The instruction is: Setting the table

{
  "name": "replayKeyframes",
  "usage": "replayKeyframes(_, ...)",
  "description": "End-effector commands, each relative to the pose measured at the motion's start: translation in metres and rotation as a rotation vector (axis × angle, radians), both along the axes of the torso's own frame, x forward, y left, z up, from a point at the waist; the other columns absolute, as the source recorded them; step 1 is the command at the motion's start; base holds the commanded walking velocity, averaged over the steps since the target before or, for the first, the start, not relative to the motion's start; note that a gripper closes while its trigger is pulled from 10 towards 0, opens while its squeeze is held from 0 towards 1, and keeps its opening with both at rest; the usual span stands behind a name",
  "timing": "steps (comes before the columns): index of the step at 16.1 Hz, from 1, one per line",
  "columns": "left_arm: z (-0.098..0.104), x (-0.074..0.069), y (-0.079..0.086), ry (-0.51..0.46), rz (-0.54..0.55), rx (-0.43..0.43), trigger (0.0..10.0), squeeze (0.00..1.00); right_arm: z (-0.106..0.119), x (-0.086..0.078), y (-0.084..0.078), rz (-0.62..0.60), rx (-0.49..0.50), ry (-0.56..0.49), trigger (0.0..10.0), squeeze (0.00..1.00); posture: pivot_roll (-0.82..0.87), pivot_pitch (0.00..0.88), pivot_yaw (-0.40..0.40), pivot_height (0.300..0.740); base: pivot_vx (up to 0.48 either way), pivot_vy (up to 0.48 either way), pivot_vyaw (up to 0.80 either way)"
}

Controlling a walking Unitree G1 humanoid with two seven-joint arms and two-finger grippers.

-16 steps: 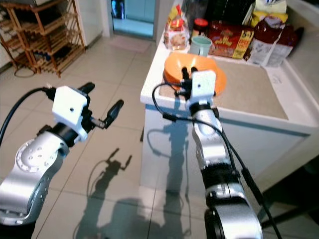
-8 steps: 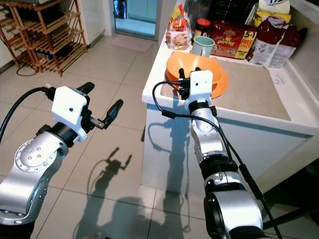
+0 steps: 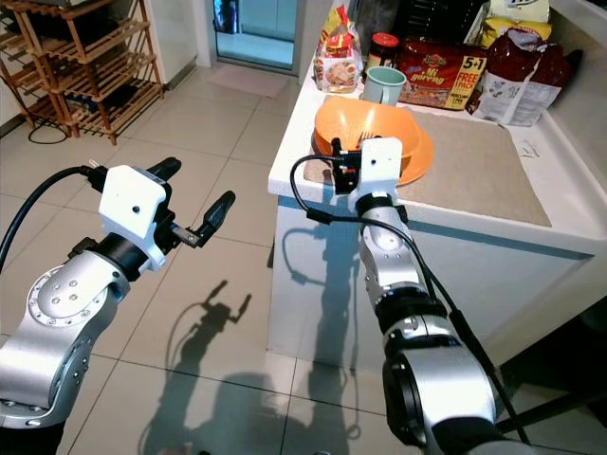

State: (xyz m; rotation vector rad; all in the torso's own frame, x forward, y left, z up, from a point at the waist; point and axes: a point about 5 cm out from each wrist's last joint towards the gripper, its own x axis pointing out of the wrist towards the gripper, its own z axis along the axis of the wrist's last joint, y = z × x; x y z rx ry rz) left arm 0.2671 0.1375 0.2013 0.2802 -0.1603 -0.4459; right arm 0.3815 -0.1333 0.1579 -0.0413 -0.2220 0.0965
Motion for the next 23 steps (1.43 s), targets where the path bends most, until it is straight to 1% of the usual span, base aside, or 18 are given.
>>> replayKeyframes(1, 0.0015, -0.0021, -0.0013, -0.001, -0.01, -0.001, 10.0, 0.0, 0.0022, 0.0039, -0.0016, -0.005, 0.002, 0.019, 10.0, 0.0, 0.12, 0.0, -0.097, 0.74, 0.0, 0.0, 0.0)
replayKeyframes(3, 0.0016, -0.0023, -0.0014, -0.001, -0.01, -0.002, 10.0, 0.0, 0.0025, 0.0057, -0.0014, -0.006, -0.005, 0.031, 10.0, 0.0, 0.12, 0.0, -0.097, 0.74, 0.0, 0.0, 0.0)
replayKeyframes(4, 0.0015, -0.0026, -0.0013, 0.0, -0.01, -0.002, 10.0, 0.0, 0.003, 0.0075, -0.0031, -0.015, 0.009, 0.047, 10.0, 0.0, 0.13, 0.0, -0.101, 0.74, 0.0, 0.0, 0.0)
replayKeyframes(5, 0.0016, -0.0029, -0.0008, 0.0, -0.009, -0.003, 10.0, 0.0, 0.0035, 0.0086, -0.005, -0.022, 0.026, 0.056, 3.6, 0.0, 0.13, 0.0, -0.101, 0.74, 0.0, 0.0, 0.0)
replayKeyframes(6, 0.0017, -0.003, -0.0004, 0.0, -0.008, -0.002, 10.0, 0.0, 0.0037, 0.009, -0.0054, -0.024, 0.036, 0.058, 0.0, 0.0, 0.13, 0.0, -0.101, 0.74, 0.0, 0.0, 0.0)
replayKeyframes(23, 0.0022, -0.0016, -0.0028, -0.013, -0.011, -0.008, 10.0, 0.0, 0.003, 0.01, -0.011, -0.029, 0.027, 0.067, 0.0, 0.0, 0.13, 0.0, -0.115, 0.74, 0.0, 0.0, 0.0)
